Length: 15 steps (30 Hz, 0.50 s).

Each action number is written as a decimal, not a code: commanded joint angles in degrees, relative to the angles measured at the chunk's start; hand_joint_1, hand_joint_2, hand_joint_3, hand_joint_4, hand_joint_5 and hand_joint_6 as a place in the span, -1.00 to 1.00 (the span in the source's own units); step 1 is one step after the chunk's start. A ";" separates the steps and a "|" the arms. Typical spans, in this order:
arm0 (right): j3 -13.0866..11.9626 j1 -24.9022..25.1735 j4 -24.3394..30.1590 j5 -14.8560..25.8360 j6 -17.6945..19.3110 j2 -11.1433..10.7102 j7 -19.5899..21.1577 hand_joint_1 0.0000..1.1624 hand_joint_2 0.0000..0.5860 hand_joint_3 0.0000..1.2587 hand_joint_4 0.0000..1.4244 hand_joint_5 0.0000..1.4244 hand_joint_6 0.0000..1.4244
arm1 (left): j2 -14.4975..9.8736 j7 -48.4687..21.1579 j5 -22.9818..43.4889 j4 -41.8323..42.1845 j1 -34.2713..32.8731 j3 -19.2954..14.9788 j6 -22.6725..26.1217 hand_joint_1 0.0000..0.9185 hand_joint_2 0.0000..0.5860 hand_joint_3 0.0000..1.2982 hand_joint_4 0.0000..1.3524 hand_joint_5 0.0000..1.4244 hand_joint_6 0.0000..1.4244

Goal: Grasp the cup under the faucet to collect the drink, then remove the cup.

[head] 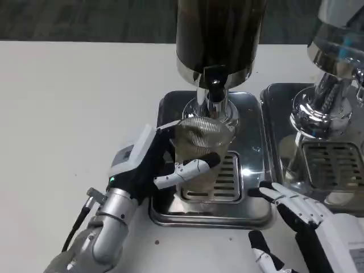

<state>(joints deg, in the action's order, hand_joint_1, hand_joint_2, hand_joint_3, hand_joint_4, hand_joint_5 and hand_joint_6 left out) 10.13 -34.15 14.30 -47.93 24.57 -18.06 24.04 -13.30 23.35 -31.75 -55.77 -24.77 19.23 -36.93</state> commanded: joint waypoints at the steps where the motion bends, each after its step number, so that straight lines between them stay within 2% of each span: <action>1: 0.08 -0.28 0.10 0.74 -0.37 0.65 0.14 -0.27 0.57 -0.51 -0.70 -0.65 -0.62 | 0.43 -0.50 -0.09 0.55 1.01 0.95 -2.02 -0.75 -0.72 -0.28 -0.17 0.10 0.21; 12: -0.23 -0.01 -0.20 1.11 -0.05 0.45 -0.07 -0.27 0.57 -0.51 -0.70 -0.64 -0.60 | 0.72 2.33 -0.49 0.18 1.94 0.68 -2.62 -0.68 -0.68 -0.26 -0.13 0.14 0.19; 15: -0.36 0.26 -0.16 1.38 -0.01 0.22 -0.32 -0.27 0.57 -0.51 -0.70 -0.64 -0.60 | 0.83 2.21 -0.50 -0.11 1.90 0.83 -2.67 -0.67 -0.68 -0.32 -0.23 0.08 0.12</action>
<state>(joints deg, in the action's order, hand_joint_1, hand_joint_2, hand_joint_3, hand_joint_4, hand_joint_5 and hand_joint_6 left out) 10.06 -33.92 14.17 -47.21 24.56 -17.59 24.03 -12.82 25.54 -31.99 -55.67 -23.48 19.41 -38.97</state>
